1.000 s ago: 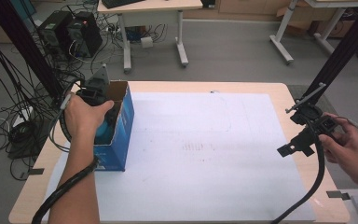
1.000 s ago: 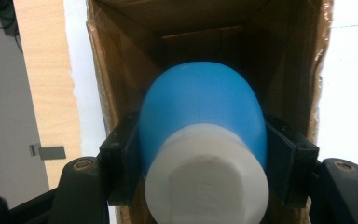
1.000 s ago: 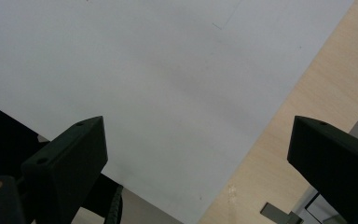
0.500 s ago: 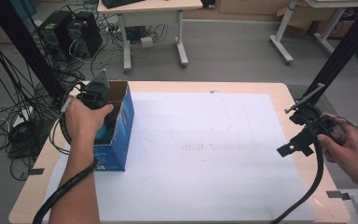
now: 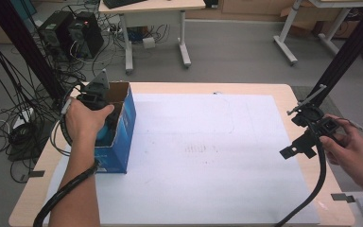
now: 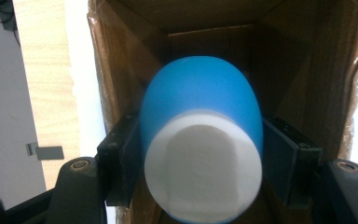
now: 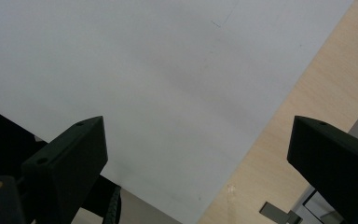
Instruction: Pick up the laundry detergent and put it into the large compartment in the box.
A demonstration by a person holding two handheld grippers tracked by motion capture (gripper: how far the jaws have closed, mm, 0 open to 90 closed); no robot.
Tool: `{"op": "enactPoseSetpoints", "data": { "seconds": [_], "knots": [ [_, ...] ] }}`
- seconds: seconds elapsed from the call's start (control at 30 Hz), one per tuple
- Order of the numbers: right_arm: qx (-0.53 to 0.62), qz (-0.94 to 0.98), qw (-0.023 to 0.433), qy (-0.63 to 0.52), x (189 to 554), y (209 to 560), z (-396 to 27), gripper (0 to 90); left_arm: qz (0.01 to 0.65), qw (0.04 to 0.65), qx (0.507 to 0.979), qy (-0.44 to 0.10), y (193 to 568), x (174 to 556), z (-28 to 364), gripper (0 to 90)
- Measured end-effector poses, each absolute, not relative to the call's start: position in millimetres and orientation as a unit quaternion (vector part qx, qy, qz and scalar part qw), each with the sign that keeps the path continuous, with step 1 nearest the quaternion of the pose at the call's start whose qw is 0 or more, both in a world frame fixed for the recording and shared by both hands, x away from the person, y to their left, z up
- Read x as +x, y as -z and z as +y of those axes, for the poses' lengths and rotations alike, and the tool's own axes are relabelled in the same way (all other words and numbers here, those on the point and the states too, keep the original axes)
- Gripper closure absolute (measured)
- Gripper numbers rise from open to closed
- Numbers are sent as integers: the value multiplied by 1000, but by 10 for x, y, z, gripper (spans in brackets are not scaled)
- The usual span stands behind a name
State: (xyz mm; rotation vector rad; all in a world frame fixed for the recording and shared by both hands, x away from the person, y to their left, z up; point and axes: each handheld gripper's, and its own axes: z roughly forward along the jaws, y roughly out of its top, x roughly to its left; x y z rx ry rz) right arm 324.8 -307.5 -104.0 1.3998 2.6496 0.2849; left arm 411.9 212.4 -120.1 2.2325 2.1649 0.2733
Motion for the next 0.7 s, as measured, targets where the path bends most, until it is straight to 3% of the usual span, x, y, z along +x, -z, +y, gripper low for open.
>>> {"op": "enactPoseSetpoints", "data": {
  "seconds": [0.7],
  "knots": [
    [461,879,74,-98,3151,987,-3060,46,696,20,706,-129,804,3902,2000,224]
  ]
}}
